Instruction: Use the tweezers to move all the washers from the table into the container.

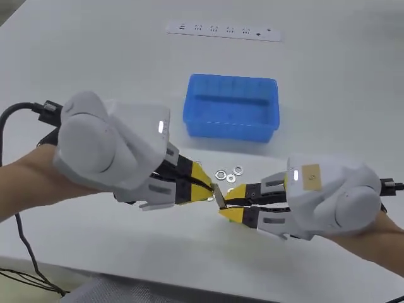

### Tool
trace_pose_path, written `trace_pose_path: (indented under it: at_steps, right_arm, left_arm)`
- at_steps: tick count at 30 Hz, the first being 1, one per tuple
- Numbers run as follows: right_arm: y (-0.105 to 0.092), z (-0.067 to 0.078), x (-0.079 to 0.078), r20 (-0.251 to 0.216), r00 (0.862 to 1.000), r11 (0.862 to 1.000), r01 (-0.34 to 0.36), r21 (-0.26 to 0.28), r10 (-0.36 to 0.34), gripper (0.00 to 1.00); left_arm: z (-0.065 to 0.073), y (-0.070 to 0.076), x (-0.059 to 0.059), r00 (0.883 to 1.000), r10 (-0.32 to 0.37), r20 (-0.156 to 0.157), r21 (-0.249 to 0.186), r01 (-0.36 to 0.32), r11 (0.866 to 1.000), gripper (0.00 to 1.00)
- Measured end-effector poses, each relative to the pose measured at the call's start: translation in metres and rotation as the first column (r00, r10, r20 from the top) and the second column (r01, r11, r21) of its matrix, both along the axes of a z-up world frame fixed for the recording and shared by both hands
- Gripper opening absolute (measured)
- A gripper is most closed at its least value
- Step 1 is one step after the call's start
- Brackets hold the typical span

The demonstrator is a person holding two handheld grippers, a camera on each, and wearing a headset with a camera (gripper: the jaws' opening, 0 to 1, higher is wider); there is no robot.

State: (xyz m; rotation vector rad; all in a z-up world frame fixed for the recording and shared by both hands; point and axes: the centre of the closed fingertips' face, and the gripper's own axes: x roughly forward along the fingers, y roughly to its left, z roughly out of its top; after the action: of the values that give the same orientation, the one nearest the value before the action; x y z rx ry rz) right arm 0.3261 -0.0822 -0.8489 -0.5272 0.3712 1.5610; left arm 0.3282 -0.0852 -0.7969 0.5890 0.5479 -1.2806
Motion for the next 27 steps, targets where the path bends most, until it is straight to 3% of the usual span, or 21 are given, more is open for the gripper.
trace_pose_path:
  at_steps: [5,11,14,16,20,27]
  right_arm:
    - [-0.002,0.001,0.0,-0.01,1.0,1.0,0.005,0.01,-0.005,0.06]
    - [-0.004,0.001,-0.001,-0.026,1.0,1.0,0.018,0.018,-0.017,0.06]
    - [-0.004,0.001,-0.001,-0.027,0.999,1.0,0.019,0.02,-0.019,0.06]
    - [-0.002,0.001,-0.001,-0.028,0.999,1.0,0.018,0.019,-0.017,0.06]
    - [-0.001,0.001,-0.002,-0.029,0.999,1.0,0.014,0.021,-0.014,0.06]
    - [0.001,0.005,-0.004,-0.034,0.999,0.999,0.018,0.04,-0.017,0.06]
  left_arm:
    - [0.002,-0.004,0.003,1.0,0.002,0.003,-0.024,-0.002,1.0,0.07]
    - [0.005,-0.009,0.005,1.0,0.015,-0.013,-0.048,-0.016,0.999,0.1]
    - [0.015,-0.019,0.001,0.999,0.013,-0.042,-0.111,-0.017,0.994,0.12]
    - [0.015,-0.02,0.002,1.0,0.01,-0.027,-0.109,-0.013,0.994,0.12]
    - [0.006,-0.018,0.0,0.999,0.002,-0.038,-0.068,-0.004,0.998,0.07]
    - [0.014,-0.023,-0.004,0.998,0.009,-0.056,-0.126,-0.016,0.992,0.06]
